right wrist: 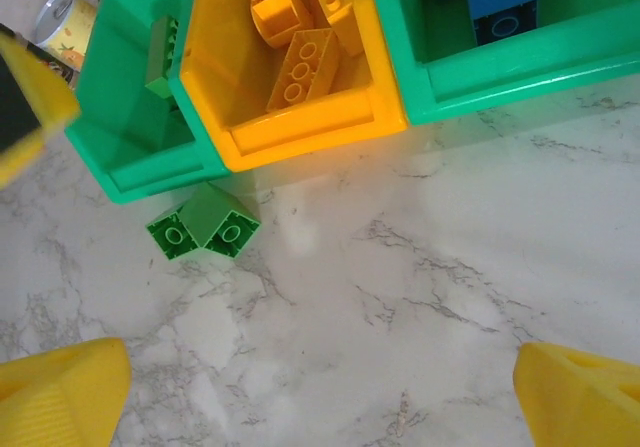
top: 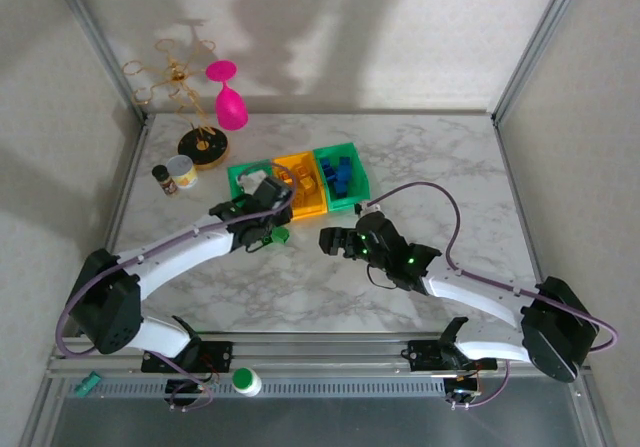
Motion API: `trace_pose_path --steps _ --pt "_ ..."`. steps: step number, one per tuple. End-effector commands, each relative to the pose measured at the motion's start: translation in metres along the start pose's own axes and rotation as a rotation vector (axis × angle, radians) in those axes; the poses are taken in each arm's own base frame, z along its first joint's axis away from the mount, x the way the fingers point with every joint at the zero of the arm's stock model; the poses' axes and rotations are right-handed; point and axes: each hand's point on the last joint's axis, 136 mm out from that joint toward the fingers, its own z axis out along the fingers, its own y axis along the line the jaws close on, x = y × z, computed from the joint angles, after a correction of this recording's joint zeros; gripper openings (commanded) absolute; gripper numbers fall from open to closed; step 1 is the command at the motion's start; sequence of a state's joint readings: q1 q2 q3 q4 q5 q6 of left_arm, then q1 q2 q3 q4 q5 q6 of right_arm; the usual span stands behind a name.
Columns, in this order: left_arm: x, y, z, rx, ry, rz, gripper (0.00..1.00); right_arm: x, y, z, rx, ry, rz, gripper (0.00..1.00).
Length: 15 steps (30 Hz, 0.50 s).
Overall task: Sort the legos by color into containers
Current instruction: Place the lego in the container, then pick up the lego from the center of the table.
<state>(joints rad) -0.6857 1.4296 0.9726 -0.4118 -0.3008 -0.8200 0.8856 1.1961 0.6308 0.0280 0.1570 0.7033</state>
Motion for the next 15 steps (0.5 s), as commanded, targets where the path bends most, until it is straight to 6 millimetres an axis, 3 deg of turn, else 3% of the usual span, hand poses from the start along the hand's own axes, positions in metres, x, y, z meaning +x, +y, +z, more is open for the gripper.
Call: trace_pose_path --steps 1,8,15 --pt "0.016 0.009 0.006 -0.058 -0.011 -0.095 0.63 -0.005 -0.002 -0.004 -0.027 -0.012 0.026 0.99" --pt "0.054 -0.006 0.022 -0.079 0.027 -0.121 0.69 -0.009 -0.021 -0.009 -0.024 -0.009 0.085 0.99" --pt "0.068 -0.005 0.041 -0.122 0.026 -0.173 0.72 -0.014 -0.031 -0.019 -0.015 -0.03 0.098 0.99"
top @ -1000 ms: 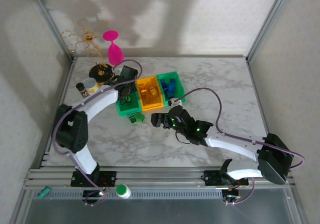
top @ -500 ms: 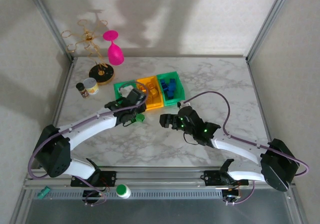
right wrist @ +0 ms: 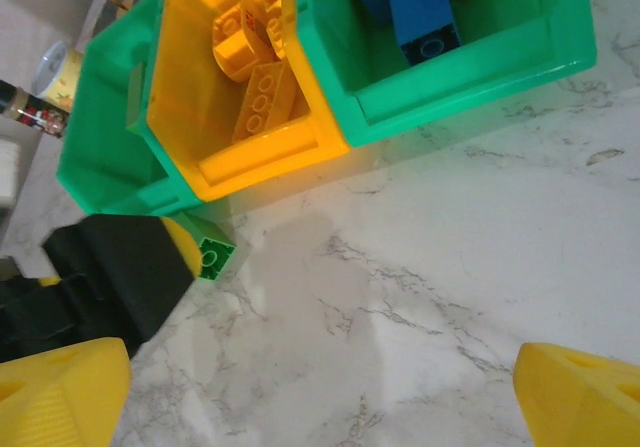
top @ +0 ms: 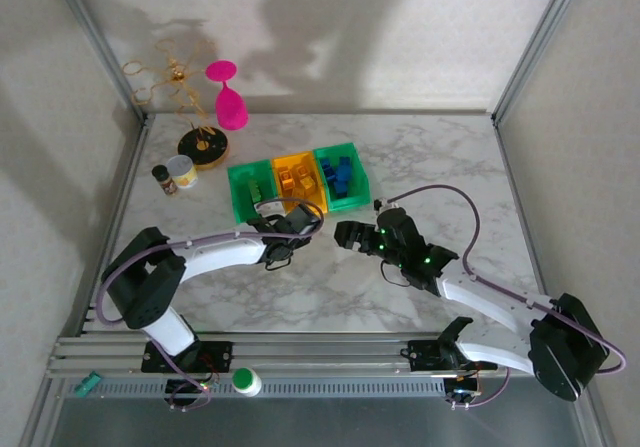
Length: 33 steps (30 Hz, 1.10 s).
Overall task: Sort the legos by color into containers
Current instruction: Pick up the lego from the center of the table.
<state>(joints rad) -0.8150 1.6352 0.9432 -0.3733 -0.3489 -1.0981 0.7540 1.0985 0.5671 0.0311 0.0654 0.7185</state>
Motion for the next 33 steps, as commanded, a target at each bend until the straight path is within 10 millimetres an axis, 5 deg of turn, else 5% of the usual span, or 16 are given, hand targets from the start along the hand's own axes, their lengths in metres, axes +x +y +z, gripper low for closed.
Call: trace_pose_path --steps 1,13,25,33 --pt "-0.006 -0.005 0.004 -0.012 -0.053 -0.088 0.72 -0.001 -0.004 -0.007 -0.004 -0.001 0.006 0.99" --pt "-0.009 -0.02 0.025 -0.065 -0.088 -0.059 0.68 -0.004 -0.01 -0.011 -0.003 -0.014 0.016 0.99" --pt "-0.013 -0.007 0.038 -0.125 -0.113 -0.062 0.66 -0.005 -0.009 -0.007 -0.012 -0.005 0.016 0.99" --pt "-0.017 0.012 0.039 -0.166 -0.13 -0.043 0.77 -0.003 -0.009 -0.001 -0.013 0.008 0.016 0.99"
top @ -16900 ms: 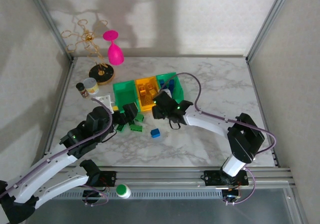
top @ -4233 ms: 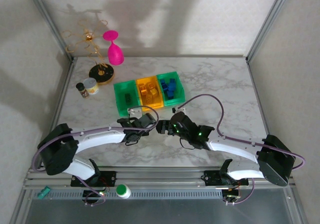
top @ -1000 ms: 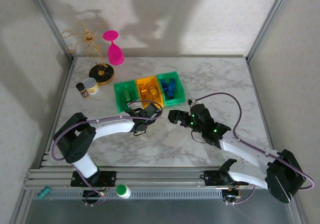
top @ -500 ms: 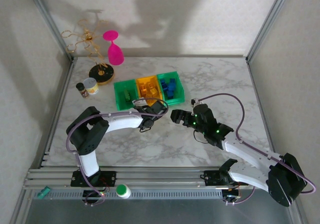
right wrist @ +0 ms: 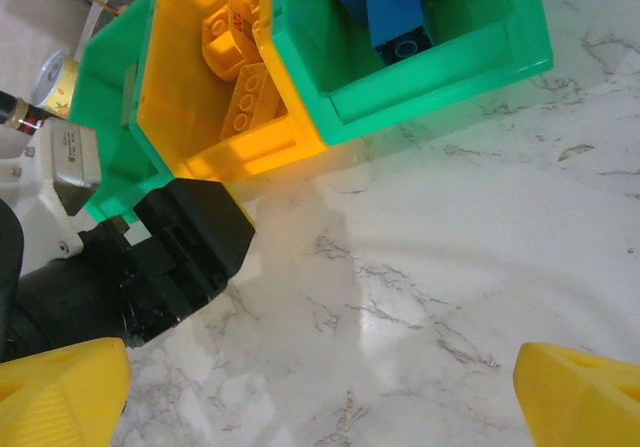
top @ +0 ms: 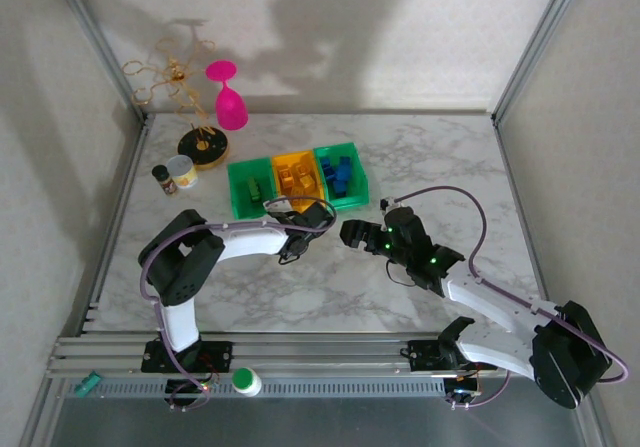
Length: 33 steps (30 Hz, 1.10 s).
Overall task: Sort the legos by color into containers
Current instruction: Pick up the lego from the center of the table.
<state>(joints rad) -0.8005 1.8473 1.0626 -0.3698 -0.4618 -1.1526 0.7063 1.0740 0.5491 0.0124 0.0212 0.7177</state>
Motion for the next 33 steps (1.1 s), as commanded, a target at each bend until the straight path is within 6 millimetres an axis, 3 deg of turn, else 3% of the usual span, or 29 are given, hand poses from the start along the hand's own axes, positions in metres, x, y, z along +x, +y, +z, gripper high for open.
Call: trace_pose_path --steps 1,7,16,27,33 --pt "-0.012 0.019 0.001 -0.055 -0.048 -0.019 0.79 -0.002 0.003 0.003 -0.019 -0.002 -0.009 0.99" --pt "-0.019 0.033 0.007 -0.096 -0.057 -0.018 0.86 -0.004 0.005 0.003 -0.022 -0.001 -0.008 0.99" --pt "-0.034 0.046 -0.005 -0.084 -0.091 -0.032 0.9 -0.003 0.003 0.004 -0.013 0.0 -0.004 0.99" --pt "-0.053 0.057 0.004 -0.102 -0.088 -0.017 0.9 -0.002 0.004 0.006 -0.014 0.008 0.008 0.99" --pt "-0.052 0.059 -0.011 -0.064 -0.083 -0.017 0.89 -0.002 0.002 0.006 -0.004 0.006 0.009 0.99"
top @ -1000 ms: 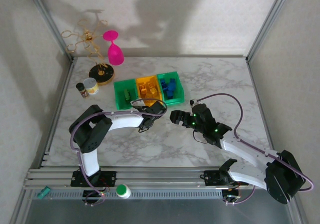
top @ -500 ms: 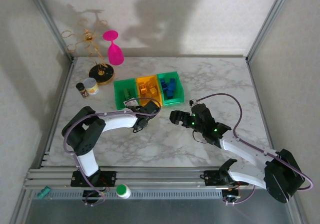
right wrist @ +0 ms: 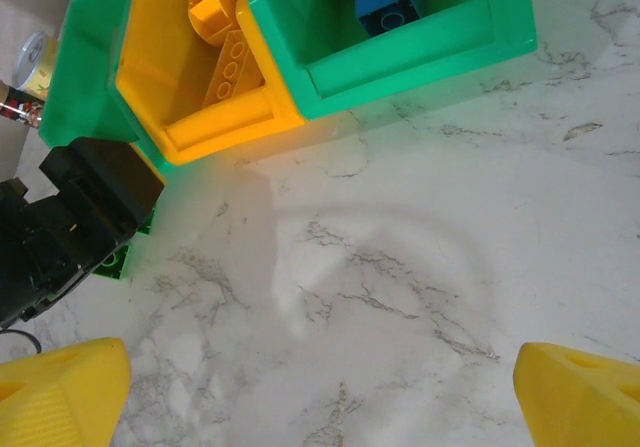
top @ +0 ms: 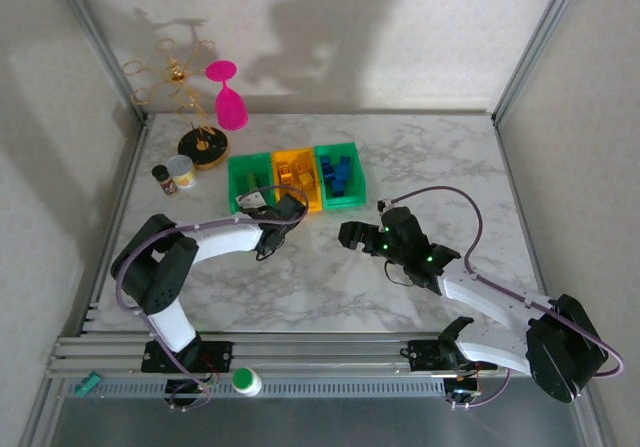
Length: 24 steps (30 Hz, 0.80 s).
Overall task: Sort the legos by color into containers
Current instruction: Pick up the lego from the center of the table.
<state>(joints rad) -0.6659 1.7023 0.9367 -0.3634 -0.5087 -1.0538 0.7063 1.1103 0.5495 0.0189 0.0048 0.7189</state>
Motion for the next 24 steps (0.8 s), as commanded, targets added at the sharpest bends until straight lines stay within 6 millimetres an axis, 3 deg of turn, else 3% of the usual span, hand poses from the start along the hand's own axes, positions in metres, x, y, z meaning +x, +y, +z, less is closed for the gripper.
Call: trace_pose_path --steps 1,7,13,24 --pt "-0.008 0.004 -0.016 0.027 -0.018 0.0 0.88 -0.01 0.005 -0.001 -0.012 -0.026 0.009 0.99" --pt "-0.024 0.011 -0.028 0.043 -0.036 0.06 0.89 -0.01 0.007 0.002 -0.018 -0.021 0.013 0.99" --pt "-0.031 0.024 -0.019 0.022 0.003 0.17 0.89 -0.011 0.011 0.0 -0.034 -0.018 0.022 0.99" --pt "-0.024 0.016 0.0 0.068 0.107 0.328 0.9 -0.007 0.031 0.011 -0.044 0.019 -0.023 0.99"
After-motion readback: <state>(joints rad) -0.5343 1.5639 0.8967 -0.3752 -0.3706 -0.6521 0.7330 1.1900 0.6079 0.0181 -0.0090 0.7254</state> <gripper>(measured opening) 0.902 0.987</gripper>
